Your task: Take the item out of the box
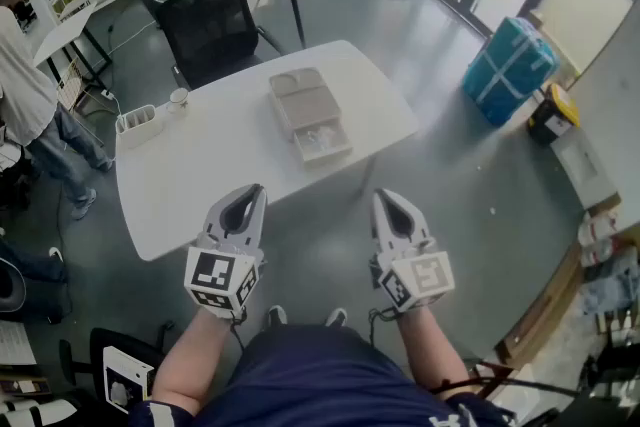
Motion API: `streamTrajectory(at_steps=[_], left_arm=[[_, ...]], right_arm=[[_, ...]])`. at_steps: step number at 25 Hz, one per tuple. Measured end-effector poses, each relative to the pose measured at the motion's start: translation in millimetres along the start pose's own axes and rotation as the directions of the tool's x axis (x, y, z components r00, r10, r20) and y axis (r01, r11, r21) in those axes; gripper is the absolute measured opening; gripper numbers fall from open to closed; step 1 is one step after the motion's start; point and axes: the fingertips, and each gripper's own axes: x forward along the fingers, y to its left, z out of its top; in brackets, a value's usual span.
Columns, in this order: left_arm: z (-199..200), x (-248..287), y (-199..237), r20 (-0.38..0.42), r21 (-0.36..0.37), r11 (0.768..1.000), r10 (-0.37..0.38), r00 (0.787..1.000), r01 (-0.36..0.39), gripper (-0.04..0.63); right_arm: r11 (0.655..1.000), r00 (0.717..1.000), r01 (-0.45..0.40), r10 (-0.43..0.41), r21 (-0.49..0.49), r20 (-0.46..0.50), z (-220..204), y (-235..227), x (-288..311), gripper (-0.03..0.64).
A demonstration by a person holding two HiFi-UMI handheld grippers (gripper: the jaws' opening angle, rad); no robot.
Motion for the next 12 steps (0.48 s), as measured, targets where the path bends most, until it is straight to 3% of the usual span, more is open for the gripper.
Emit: streamTrajectory(at_steps=[12], left_arm=[[-13.1,9.7,-11.4,-0.052,0.003,1.0,0.016,0.999,-0.016,0.043]], right_arm=[[0.999,1.0,-0.006,0.007,0.047,-0.027,-13.2,-14.3,-2.8,0.017]])
